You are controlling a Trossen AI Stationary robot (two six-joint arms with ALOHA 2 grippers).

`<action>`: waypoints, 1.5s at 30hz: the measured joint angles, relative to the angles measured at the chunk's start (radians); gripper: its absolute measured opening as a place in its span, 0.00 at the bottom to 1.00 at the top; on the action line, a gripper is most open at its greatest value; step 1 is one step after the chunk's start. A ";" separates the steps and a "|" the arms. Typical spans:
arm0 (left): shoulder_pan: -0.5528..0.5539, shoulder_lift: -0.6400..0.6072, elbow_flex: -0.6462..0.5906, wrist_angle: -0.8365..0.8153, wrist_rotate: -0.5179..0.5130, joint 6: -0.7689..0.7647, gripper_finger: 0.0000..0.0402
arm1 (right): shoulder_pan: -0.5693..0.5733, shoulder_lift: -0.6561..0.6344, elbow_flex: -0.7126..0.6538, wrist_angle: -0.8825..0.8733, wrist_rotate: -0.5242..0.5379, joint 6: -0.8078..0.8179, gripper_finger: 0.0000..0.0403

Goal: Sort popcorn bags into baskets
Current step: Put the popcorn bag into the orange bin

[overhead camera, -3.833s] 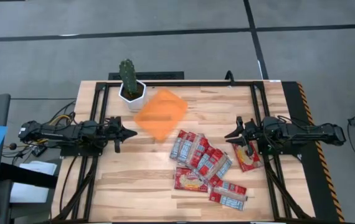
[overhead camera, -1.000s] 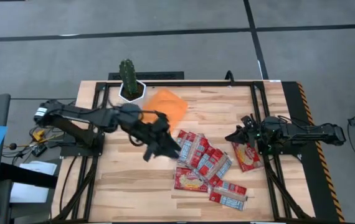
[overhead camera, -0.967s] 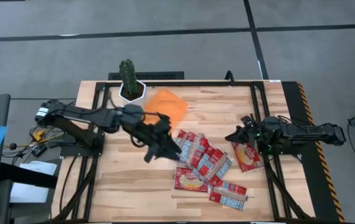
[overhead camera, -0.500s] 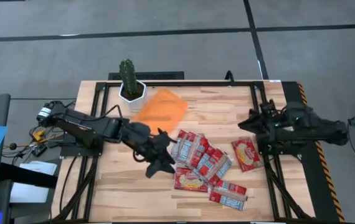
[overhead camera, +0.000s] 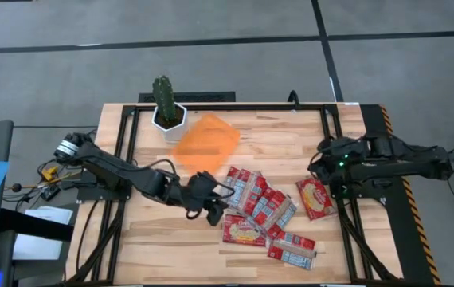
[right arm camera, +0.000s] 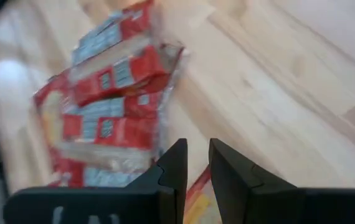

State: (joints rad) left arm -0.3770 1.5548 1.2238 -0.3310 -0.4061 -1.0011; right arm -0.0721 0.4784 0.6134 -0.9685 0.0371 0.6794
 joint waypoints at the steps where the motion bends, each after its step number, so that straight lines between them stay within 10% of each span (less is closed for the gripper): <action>1: -0.003 0.012 -0.025 0.031 -0.013 -0.026 0.53 | 0.000 0.004 -0.014 0.009 0.016 0.000 0.23; 17: 0.062 0.217 -0.186 0.383 -0.025 -0.140 0.67 | 0.000 0.082 -0.083 0.098 0.157 0.081 0.55; 45: 0.164 0.378 -0.185 0.567 0.068 -0.217 0.58 | 0.005 0.164 -0.081 0.193 0.201 0.062 0.44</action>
State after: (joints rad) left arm -0.2126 1.9324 1.0389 0.2356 -0.3385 -1.2178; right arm -0.0676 0.6424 0.5320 -0.7758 0.2376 0.7413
